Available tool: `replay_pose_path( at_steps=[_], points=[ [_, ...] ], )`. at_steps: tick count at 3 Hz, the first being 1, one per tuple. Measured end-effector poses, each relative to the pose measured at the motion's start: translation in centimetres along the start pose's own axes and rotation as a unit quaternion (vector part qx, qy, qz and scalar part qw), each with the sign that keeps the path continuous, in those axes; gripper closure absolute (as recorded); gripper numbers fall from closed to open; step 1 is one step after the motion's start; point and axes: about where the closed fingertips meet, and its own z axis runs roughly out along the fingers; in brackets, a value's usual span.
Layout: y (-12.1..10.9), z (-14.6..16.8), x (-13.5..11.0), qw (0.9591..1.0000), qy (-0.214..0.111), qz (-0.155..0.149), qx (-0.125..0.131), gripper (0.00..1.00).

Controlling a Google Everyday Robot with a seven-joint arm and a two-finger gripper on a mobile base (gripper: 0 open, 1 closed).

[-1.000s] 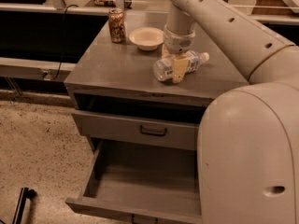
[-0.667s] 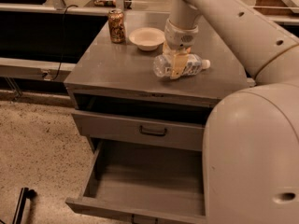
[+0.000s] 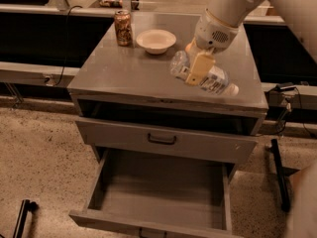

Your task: Place blue plastic bottle into middle drawer

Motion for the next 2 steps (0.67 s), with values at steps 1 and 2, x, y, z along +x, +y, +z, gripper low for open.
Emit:
replay_pose_path(
  at_steps=[1,2],
  points=[
    [6.0,-2.1,-2.9,0.9961,-0.047,0.074,0.010,1.00],
    [8.0,-0.2,-2.4,0.9922,-0.032,0.120,-0.012,1.00]
  ],
)
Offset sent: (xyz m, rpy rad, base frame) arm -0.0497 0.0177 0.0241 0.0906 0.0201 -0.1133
